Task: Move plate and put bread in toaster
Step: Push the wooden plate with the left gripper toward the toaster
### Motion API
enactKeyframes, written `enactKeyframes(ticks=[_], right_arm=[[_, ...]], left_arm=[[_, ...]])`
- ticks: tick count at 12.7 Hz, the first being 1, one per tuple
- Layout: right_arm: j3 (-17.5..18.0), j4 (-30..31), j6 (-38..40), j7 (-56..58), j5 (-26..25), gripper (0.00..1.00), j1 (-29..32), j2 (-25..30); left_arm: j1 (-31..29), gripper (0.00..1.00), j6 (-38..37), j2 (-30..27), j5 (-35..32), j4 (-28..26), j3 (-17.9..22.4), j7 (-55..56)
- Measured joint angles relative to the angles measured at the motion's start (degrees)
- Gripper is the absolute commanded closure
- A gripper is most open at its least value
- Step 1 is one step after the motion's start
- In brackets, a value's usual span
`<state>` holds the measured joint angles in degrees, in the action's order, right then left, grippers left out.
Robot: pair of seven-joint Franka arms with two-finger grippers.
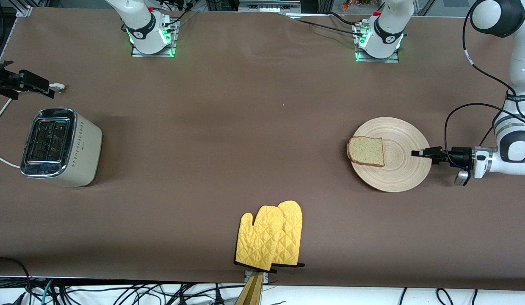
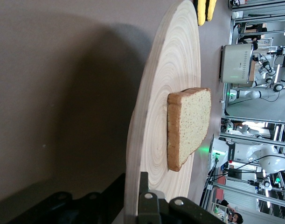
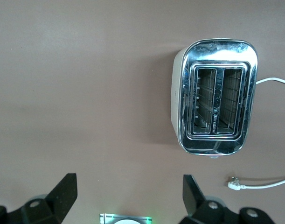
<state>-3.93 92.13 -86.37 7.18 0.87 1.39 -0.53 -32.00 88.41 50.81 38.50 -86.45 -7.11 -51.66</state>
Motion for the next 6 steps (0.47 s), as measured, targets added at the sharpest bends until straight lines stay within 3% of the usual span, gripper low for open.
enactKeyframes(ticks=[6], right_arm=[[0.0, 0.0, 0.1, 0.0, 0.0, 0.00, 0.0, 0.0]], left_arm=[[4.2, 1.00, -0.2, -0.1, 2.3, 0.9, -4.0, 10.3]])
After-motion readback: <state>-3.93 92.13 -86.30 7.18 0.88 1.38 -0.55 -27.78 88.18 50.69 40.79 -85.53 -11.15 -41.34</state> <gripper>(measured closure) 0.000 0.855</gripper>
